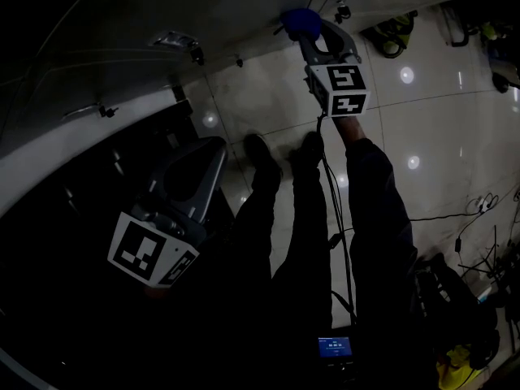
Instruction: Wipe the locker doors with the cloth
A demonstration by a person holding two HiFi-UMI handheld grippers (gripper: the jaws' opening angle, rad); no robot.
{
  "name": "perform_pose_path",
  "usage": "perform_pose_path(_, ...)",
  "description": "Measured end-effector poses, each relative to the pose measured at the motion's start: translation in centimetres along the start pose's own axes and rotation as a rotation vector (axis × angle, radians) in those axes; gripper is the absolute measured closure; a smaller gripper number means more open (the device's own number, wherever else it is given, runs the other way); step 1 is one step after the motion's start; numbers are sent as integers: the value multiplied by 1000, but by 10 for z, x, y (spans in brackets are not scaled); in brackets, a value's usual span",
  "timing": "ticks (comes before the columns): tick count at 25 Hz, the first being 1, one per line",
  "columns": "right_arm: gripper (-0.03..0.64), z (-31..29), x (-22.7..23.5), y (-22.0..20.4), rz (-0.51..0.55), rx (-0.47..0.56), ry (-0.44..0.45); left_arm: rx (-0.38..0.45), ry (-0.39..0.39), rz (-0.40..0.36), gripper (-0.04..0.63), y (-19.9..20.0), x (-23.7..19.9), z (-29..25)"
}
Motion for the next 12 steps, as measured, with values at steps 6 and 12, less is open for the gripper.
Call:
perform_pose_path(6,489,5,11,-5,-64,9,-79,-4,0,-2,615,-1,-1,2)
perform_pose_path(12,491,7,-24,-18,-32,-10,-66,-3,2,4,615,-4,-3,12)
Point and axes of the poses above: the fingertips, and each gripper's own axes: z backward along the fingers, x to its right, y out of its top, the point moved 5 cm from there along z, backward along the fingers, and after that the axes turned 1 degree about z, right-handed, at the moved point
